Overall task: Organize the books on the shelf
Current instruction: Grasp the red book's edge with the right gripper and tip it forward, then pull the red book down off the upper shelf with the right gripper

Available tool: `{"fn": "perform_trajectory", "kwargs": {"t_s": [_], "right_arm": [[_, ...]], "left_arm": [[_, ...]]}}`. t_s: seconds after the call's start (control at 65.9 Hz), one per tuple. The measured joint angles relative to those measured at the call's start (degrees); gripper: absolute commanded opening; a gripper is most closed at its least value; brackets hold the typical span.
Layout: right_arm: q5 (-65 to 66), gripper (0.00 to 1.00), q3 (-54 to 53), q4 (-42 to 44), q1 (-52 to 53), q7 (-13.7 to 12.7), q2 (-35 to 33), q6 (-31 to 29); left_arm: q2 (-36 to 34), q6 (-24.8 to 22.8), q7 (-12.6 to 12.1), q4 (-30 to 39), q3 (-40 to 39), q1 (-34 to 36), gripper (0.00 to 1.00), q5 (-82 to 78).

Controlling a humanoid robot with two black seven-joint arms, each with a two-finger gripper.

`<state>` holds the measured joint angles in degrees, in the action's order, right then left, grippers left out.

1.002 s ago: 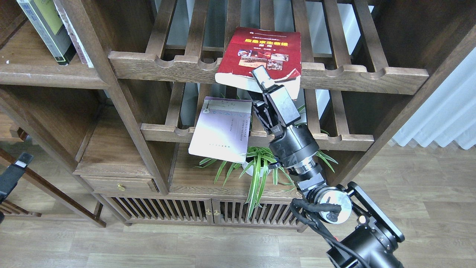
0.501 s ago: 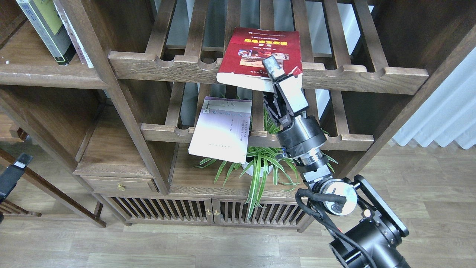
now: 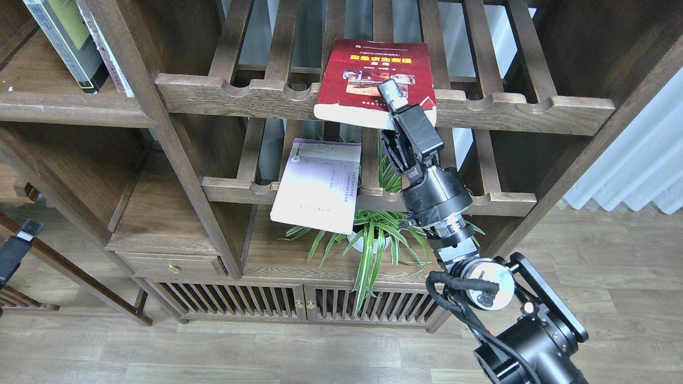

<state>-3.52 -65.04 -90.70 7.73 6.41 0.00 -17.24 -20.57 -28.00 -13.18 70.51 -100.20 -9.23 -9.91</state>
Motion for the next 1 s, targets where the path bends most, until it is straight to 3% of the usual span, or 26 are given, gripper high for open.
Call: {"fn": "perform_trajectory", "kwargs": {"t_s": [0.456,0.79,1.002], "right_arm": [[-0.26,0.04,-1.71,-0.27,-7.23,-0.29,0.00,-10.29],[-0.49,0.04,-4.22,-0.91,-17.51,-0.41,-0.70,-10.80],[-3.75,0.04,-6.48,-0.71,-23.90,-0.45,-4.73,-10.81]], "left_arm": [[0.00,0.00,0.07,-1.79,0.00,0.20,0.97,0.65],[-0.16,0.00,0.01,-3.61,0.88,0.46,0.97,2.43],[-0.17,0.00,-0.18,-3.78,1.42,0.39,0.97,2.44]]}}
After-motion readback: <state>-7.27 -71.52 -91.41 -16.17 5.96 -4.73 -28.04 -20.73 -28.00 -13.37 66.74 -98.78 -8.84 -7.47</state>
